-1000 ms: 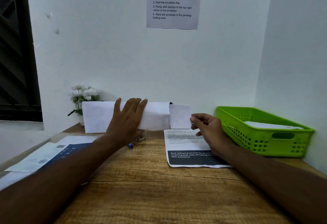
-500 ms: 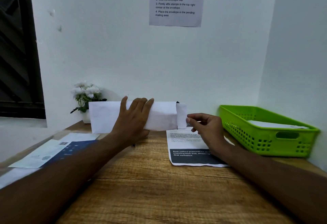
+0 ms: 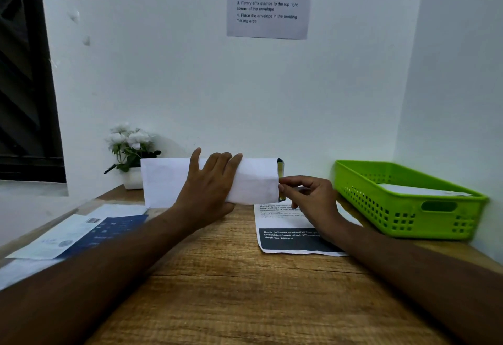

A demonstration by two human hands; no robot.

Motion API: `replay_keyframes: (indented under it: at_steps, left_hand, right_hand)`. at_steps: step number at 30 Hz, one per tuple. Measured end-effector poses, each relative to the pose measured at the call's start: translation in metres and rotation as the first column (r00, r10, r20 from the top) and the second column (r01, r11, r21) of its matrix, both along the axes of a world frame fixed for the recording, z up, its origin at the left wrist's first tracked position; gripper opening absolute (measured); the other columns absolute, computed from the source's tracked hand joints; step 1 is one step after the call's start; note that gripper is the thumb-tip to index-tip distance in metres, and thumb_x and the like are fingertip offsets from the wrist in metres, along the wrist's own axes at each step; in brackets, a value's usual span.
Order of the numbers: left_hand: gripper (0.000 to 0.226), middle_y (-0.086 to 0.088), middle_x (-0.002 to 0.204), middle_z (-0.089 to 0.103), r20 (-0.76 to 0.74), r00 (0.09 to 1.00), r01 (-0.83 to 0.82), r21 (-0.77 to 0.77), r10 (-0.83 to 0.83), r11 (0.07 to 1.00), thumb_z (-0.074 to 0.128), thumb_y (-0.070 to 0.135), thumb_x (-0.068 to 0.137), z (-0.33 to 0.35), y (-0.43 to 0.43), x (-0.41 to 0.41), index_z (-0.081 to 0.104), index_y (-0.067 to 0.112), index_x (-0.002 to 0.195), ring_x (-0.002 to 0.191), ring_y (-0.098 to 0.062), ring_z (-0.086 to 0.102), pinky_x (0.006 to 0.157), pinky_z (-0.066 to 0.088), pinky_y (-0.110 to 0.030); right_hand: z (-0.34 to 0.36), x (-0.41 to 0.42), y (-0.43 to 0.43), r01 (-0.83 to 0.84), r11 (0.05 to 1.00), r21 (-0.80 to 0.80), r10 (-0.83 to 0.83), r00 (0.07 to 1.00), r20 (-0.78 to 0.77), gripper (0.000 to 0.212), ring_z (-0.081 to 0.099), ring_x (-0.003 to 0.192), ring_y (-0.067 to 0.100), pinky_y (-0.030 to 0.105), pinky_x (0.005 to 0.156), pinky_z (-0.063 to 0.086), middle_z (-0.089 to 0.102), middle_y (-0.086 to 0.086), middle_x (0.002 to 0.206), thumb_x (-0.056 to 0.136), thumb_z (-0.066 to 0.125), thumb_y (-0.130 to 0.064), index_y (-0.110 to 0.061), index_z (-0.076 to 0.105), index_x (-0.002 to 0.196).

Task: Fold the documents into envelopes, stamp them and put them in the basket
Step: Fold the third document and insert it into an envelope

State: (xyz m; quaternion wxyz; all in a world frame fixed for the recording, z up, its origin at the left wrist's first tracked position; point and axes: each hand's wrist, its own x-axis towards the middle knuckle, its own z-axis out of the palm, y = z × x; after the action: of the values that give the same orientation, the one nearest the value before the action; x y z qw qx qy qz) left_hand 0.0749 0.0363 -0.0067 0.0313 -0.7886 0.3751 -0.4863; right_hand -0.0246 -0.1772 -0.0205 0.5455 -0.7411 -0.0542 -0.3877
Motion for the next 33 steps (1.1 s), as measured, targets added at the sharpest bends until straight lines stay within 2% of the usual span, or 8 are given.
replay_keyframes:
  at_steps: [4, 8, 11, 14, 18, 23, 27, 33]
  left_hand:
    - [0.096, -0.012, 0.123, 0.055, -0.003, 1.0, 0.0, -0.003, 0.0, 1.0, 0.078, 0.045, 0.055, 0.0002, -0.0001, -0.0009, 0.042, 0.006, 0.136, 0.111, -0.029, 0.055, 0.104, 0.03, -0.062]
    - [0.096, -0.012, 0.122, 0.056, -0.008, 1.0, -0.008, 0.001, 0.008, 1.0, 0.077, 0.046, 0.055, -0.0004, -0.0008, -0.0007, 0.044, 0.005, 0.135, 0.11, -0.03, 0.056, 0.104, 0.031, -0.062]
    - [0.097, -0.012, 0.122, 0.056, -0.014, 1.0, -0.022, 0.004, 0.022, 1.0, 0.076, 0.048, 0.055, -0.0006, -0.0008, -0.0002, 0.043, 0.005, 0.137, 0.11, -0.03, 0.056, 0.104, 0.03, -0.062]
    - [0.101, -0.012, 0.123, 0.055, -0.016, 1.0, -0.027, 0.009, 0.027, 1.0, 0.075, 0.05, 0.057, -0.0011, -0.0011, 0.0001, 0.039, 0.006, 0.14, 0.111, -0.029, 0.055, 0.104, 0.029, -0.063]
    - [0.109, -0.015, 0.128, 0.052, -0.015, 0.999, -0.04, 0.034, 0.041, 0.999, 0.074, 0.054, 0.055, -0.0009, -0.0007, -0.0005, 0.031, 0.012, 0.147, 0.114, -0.031, 0.054, 0.102, 0.029, -0.063]
    - [0.112, -0.02, 0.141, 0.043, -0.019, 0.996, -0.084, 0.102, 0.087, 0.991, 0.068, 0.061, 0.055, 0.0006, 0.0002, -0.0032, 0.019, 0.034, 0.151, 0.114, -0.032, 0.051, 0.095, 0.031, -0.059]
    - [0.108, -0.023, 0.142, 0.041, -0.021, 0.996, -0.088, 0.108, 0.091, 0.99, 0.068, 0.063, 0.055, 0.0023, -0.0006, -0.0038, 0.022, 0.037, 0.15, 0.115, -0.035, 0.05, 0.093, 0.031, -0.058]
    - [0.102, -0.023, 0.14, 0.042, 0.002, 0.996, -0.087, 0.122, 0.087, 0.989, 0.063, 0.065, 0.058, 0.0047, -0.0008, -0.0068, 0.027, 0.035, 0.149, 0.113, -0.036, 0.05, 0.091, 0.029, -0.053]
  right_hand:
    - [-0.0011, 0.0021, 0.0, 0.001, 1.0, -0.02, -0.001, 1.0, 0.001, 0.021, 0.048, 0.049, 0.005, 0.016, 0.05, 0.042, 0.07, -0.014, 0.063, 0.082, 0.075, -0.008, -0.029, 0.076, 0.086]
    - [-0.0008, 0.002, 0.0015, -0.005, 1.0, -0.014, 0.005, 1.0, 0.017, 0.018, 0.053, 0.051, -0.005, 0.009, 0.053, 0.039, 0.07, -0.019, 0.065, 0.085, 0.072, -0.007, -0.024, 0.076, 0.089]
    - [-0.0013, 0.0033, 0.0016, -0.011, 0.999, 0.033, 0.01, 1.0, 0.02, 0.013, 0.051, 0.049, -0.004, 0.01, 0.05, 0.037, 0.069, -0.016, 0.065, 0.089, 0.068, -0.009, -0.021, 0.075, 0.089]
    - [-0.0022, 0.0073, -0.004, 0.065, 0.994, 0.086, -0.064, 0.998, -0.009, 0.008, 0.051, 0.055, 0.001, 0.018, 0.05, 0.039, 0.066, -0.003, 0.083, 0.093, 0.064, -0.022, -0.019, 0.069, 0.098]
    - [-0.0028, 0.0076, -0.0059, -0.015, 0.991, 0.136, 0.037, 0.987, -0.156, 0.028, 0.064, 0.074, 0.005, 0.024, 0.055, 0.049, 0.069, 0.004, 0.104, 0.093, 0.063, -0.032, -0.02, 0.064, 0.119]
    - [-0.0036, 0.0073, -0.0019, -0.054, 0.988, 0.143, 0.074, 0.987, -0.143, 0.029, 0.067, 0.073, 0.009, 0.029, 0.056, 0.054, 0.072, 0.008, 0.098, 0.088, 0.071, -0.024, -0.019, 0.065, 0.115]
    - [-0.0028, 0.0058, -0.0017, -0.054, 0.986, 0.158, 0.071, 0.992, -0.102, 0.021, 0.065, 0.066, 0.007, 0.028, 0.05, 0.053, 0.069, 0.007, 0.093, 0.087, 0.072, -0.017, -0.019, 0.066, 0.107]
    - [-0.0014, 0.003, 0.0011, -0.038, 0.993, 0.112, 0.048, 0.995, -0.084, 0.033, 0.066, 0.065, 0.005, 0.025, 0.047, 0.05, 0.07, 0.002, 0.09, 0.079, 0.079, -0.008, -0.017, 0.064, 0.107]
